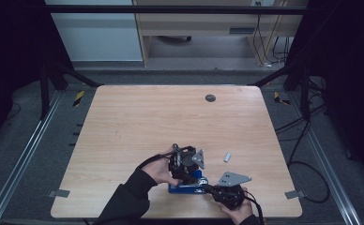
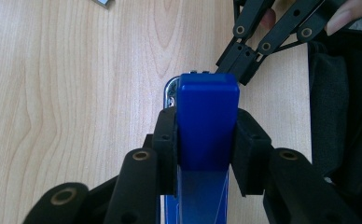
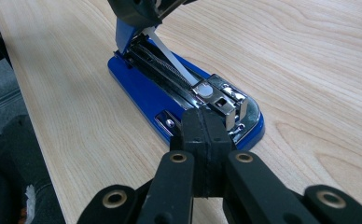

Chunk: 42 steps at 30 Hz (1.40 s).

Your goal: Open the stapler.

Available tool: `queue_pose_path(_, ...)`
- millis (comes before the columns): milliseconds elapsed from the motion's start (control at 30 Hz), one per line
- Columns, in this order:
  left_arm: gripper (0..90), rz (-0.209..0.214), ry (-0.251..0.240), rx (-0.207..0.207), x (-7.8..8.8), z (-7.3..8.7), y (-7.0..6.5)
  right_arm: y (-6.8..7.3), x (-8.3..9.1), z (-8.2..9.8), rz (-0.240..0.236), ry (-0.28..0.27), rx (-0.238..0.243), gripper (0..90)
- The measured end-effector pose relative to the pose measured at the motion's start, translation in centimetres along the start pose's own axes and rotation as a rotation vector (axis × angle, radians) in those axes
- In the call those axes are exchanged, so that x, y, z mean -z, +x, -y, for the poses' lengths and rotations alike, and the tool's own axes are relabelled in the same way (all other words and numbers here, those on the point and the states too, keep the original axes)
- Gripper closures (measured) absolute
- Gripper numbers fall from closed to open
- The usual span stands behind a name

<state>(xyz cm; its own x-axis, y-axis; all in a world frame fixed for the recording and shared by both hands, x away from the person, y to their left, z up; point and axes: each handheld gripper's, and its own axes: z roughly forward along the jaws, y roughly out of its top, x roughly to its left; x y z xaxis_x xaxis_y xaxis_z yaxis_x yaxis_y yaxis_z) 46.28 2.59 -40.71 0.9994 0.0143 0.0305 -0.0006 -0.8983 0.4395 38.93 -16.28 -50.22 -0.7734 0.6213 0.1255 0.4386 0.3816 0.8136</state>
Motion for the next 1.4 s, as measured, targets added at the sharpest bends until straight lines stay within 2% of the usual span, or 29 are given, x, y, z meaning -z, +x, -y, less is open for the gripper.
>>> queue_pose_path(100,65.9,-0.008,-0.045,0.008,0.2,0.6,-0.1,0.0,0.0,0.0,0.001,0.0,-0.001,90.0)
queue_pose_path(167,65.9,-0.007,-0.053,0.006,0.3,0.7,-0.1,0.0,0.0,0.0,0.002,0.002,0.001,90.0)
queue_pose_path(233,66.0,-0.008,-0.085,0.016,0.6,1.2,-0.1,0.0,0.0,0.0,0.003,0.002,0.001,90.0)
queue_pose_path(300,66.0,-0.008,-0.091,0.014,0.7,1.4,-0.1,0.0,0.0,0.0,0.002,0.003,0.002,90.0)
queue_pose_path(467,65.9,-0.01,-0.144,0.018,1.0,2.3,-0.2,0.0,0.0,0.0,0.003,0.002,0.003,90.0)
queue_pose_path(800,65.9,-0.013,-0.174,0.02,1.1,2.8,-0.3,0.0,0.0,0.0,0.002,0.006,0.003,90.0)
queue_pose_path(1000,65.9,-0.01,-0.209,0.025,1.2,3.3,-0.3,0.0,0.0,0.0,-0.001,0.005,0.003,90.0)
queue_pose_path(1400,65.9,-0.014,-0.233,0.026,1.2,3.7,-0.3,0.0,0.0,-0.1,-0.002,0.009,-0.002,90.0)
